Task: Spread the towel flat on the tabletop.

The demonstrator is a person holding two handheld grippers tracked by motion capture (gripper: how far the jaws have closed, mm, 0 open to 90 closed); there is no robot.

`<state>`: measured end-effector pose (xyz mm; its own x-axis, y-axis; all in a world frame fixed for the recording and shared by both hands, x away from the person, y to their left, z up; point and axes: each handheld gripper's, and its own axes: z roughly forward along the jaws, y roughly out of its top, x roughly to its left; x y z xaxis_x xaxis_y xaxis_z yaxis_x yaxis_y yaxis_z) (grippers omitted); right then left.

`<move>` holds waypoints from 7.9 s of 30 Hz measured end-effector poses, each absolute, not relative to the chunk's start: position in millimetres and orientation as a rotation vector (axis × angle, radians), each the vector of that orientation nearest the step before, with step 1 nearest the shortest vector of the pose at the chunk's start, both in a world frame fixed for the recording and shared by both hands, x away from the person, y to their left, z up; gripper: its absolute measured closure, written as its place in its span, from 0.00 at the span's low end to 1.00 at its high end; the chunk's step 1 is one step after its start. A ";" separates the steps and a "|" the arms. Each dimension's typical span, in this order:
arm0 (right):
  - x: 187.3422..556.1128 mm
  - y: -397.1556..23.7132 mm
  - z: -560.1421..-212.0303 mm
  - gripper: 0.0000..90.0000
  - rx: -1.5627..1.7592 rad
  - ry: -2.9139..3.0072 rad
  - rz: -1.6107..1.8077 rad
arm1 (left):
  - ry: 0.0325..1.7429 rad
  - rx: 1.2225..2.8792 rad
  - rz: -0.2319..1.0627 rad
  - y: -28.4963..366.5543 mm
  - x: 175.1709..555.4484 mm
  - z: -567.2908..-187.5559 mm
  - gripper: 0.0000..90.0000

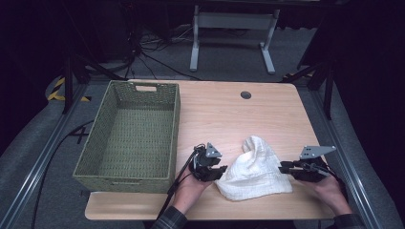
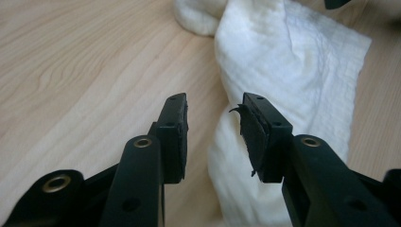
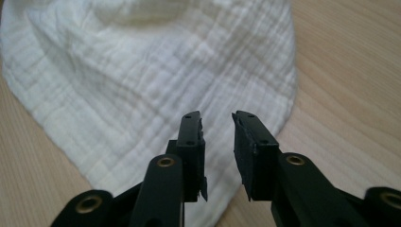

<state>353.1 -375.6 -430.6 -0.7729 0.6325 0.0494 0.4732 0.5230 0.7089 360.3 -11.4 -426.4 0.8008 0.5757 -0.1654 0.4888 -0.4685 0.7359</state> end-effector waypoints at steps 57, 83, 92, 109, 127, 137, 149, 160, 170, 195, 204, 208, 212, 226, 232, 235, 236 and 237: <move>404.2 -359.9 -419.9 0.69 0.914 2.511 1.125 | 0.777 2.217 0.136 -33.9 398.8 -437.1 0.62; 408.9 -342.7 -396.3 0.98 0.749 2.443 1.227 | 0.663 2.091 0.219 -31.8 400.5 -407.5 0.99; 361.5 -336.9 -398.9 0.99 0.665 2.458 1.143 | 0.516 2.134 0.272 -38.2 349.9 -403.4 0.99; 348.8 -336.5 -445.2 0.93 0.774 2.681 0.915 | 0.440 2.332 0.095 -72.8 334.1 -459.5 0.98; 372.7 -271.1 -411.6 0.72 0.663 2.622 1.186 | 0.585 2.220 0.195 -21.9 339.0 -432.6 0.64; 391.9 -240.9 -446.1 0.77 0.692 2.756 0.995 | 0.656 2.216 0.200 -10.9 341.9 -437.6 0.64; 384.9 -251.5 -430.4 0.99 0.617 2.662 1.098 | 0.693 2.186 0.224 -10.0 344.1 -439.7 0.64; 347.1 -322.6 -403.8 0.98 0.698 2.482 1.230 | 0.707 2.189 0.227 -9.3 345.1 -439.4 0.63; 324.7 -335.6 -437.7 0.98 0.754 2.617 1.120 | 0.667 2.163 0.198 -22.7 355.4 -433.8 0.62; 327.2 -328.4 -438.4 0.98 0.702 2.618 1.106 | 0.335 2.371 0.025 -98.8 380.9 -451.7 0.97; 349.0 -321.5 -393.9 0.99 0.637 2.381 1.269 | 0.460 2.179 0.175 -59.6 386.1 -409.2 0.97; 353.8 -315.7 -374.3 0.99 0.588 2.300 1.326 | 0.485 2.109 0.230 -46.7 384.2 -395.0 0.97; 347.8 -308.0 -357.0 0.99 0.525 2.248 1.395 | 0.512 2.072 0.267 -33.0 370.9 -386.0 0.97; 325.2 -294.8 -434.9 0.98 0.588 2.624 1.171 | 0.525 2.182 0.167 -29.9 353.6 -420.0 0.83; 320.9 -295.4 -448.6 0.97 0.619 2.714 1.115 | 0.524 2.204 0.151 -43.4 365.7 -418.1 0.74; 320.8 -296.8 -445.4 0.90 0.608 2.706 1.132 | 0.525 2.204 0.132 -53.5 374.4 -422.4 0.74; 320.7 -298.0 -443.6 0.90 0.615 2.697 1.146 | 0.523 2.206 0.124 -57.0 378.0 -424.2 0.74; 320.5 -298.7 -443.0 0.91 0.620 2.694 1.147 | 0.509 2.231 0.110 -61.6 383.2 -426.0 0.73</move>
